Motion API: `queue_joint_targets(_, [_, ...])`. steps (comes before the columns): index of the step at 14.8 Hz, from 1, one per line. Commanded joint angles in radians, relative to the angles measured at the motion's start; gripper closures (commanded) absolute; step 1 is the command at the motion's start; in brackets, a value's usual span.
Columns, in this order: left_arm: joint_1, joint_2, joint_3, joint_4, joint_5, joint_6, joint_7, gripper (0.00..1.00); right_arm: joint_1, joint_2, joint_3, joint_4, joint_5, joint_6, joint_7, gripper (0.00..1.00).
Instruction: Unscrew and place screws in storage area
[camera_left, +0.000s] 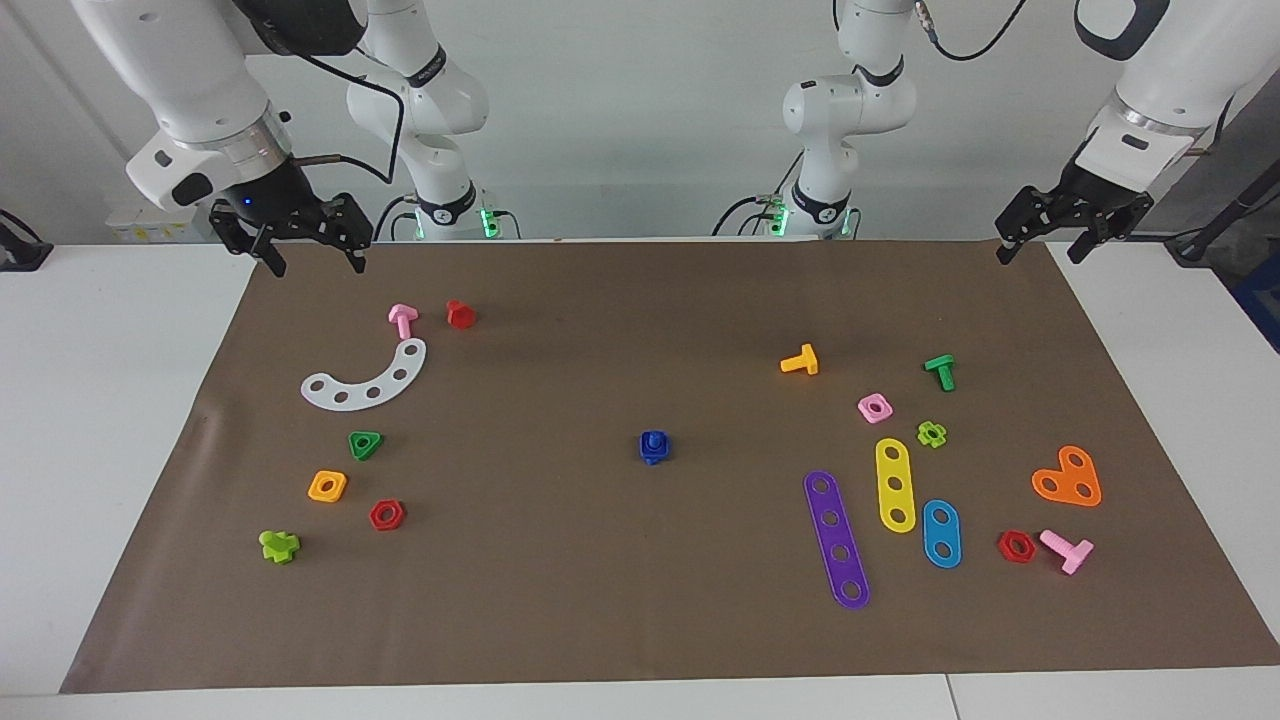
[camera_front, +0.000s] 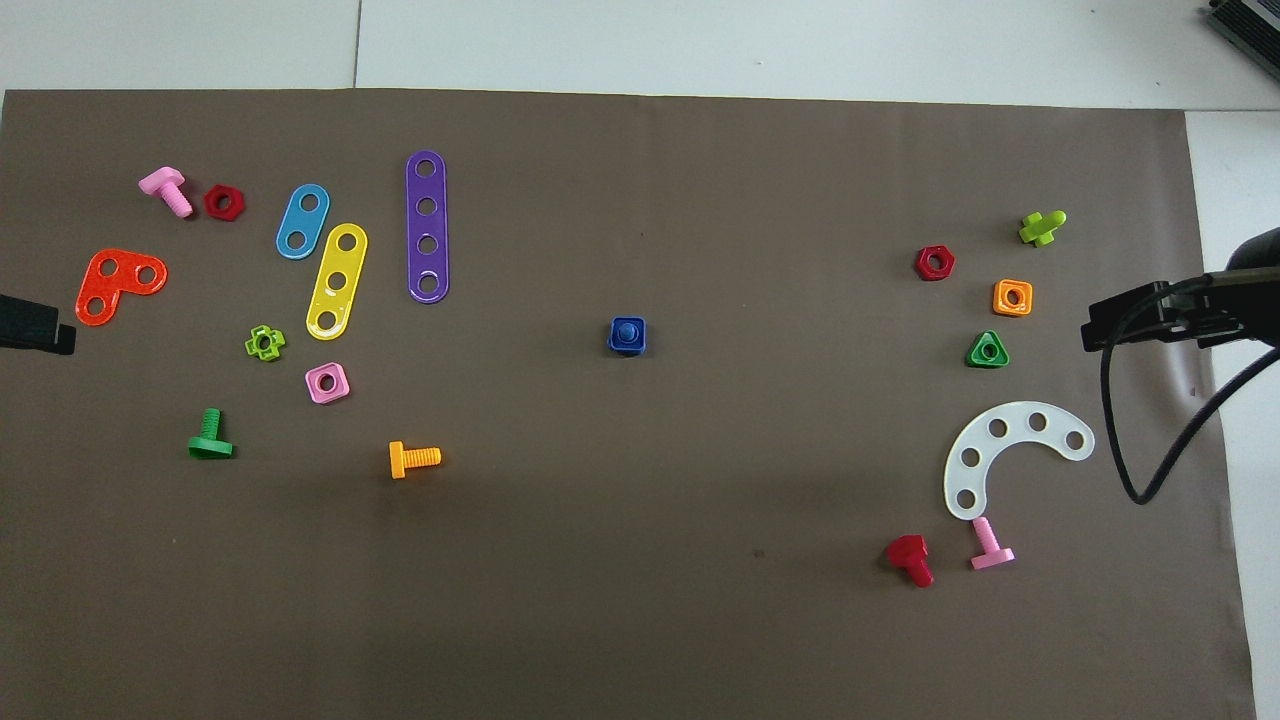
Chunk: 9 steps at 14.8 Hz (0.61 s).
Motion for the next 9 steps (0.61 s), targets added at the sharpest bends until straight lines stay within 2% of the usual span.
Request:
queue_joint_targets(1, [0.006, -0.03, -0.005, -0.032, 0.018, -0.006, -0.017, 0.0, -0.016, -0.012, 0.01, -0.017, 0.0, 0.012, -0.012, 0.0])
queue_joint_targets(9, [-0.011, -0.032, -0.009, -0.03, 0.018, -0.003, -0.043, 0.0, -0.016, -0.012, 0.01, -0.017, 0.0, 0.014, -0.009, 0.0])
